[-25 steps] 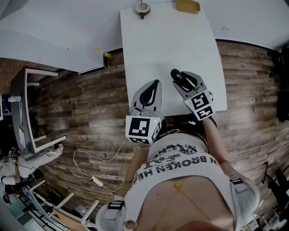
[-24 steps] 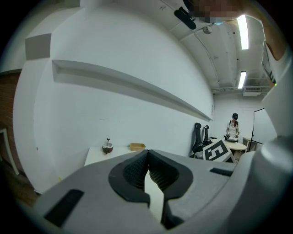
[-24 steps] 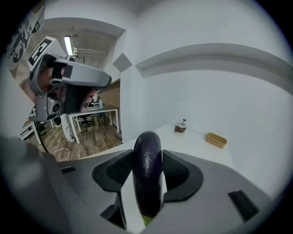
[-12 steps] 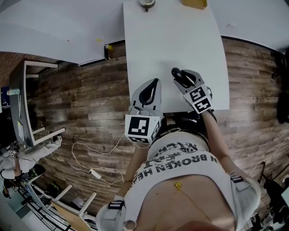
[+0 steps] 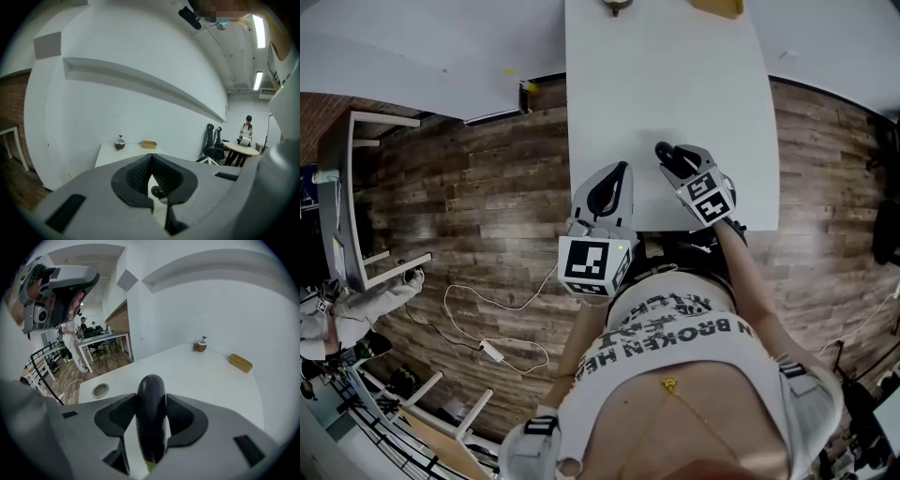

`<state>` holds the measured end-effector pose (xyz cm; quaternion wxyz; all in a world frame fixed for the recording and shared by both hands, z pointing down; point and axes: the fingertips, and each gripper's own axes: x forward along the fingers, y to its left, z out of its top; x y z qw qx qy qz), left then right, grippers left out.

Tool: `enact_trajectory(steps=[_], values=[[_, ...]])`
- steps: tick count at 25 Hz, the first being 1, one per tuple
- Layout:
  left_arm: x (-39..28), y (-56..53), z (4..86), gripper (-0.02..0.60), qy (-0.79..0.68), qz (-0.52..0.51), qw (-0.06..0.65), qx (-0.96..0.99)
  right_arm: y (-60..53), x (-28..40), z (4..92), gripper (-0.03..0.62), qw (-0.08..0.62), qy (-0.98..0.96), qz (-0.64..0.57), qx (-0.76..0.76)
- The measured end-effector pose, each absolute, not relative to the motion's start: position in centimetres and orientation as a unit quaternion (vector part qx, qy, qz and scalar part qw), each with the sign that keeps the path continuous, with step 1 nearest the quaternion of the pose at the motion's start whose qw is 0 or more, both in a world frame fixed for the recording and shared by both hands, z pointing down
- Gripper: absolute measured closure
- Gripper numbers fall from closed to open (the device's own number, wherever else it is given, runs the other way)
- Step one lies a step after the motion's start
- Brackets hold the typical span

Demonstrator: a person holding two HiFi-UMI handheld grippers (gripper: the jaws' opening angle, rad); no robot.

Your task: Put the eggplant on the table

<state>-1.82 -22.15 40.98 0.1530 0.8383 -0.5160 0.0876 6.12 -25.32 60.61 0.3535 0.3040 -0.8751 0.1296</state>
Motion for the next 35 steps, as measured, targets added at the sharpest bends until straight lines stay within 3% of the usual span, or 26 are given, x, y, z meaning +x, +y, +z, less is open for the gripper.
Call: enact_trajectory(steps=[15,35], values=[[-3.7,-21.2,42.4,0.583,-0.541,0.098,0.169,0.818,-24.2,5.8,66.3,0.391,0.41,-0.859,0.159,0.263],[-4.5,-20.7,42.8,0.583,-0.55,0.1,0.172,0.811,-23.8,6.1,68.0,0.391,0.425,-0.852,0.162,0.258]])
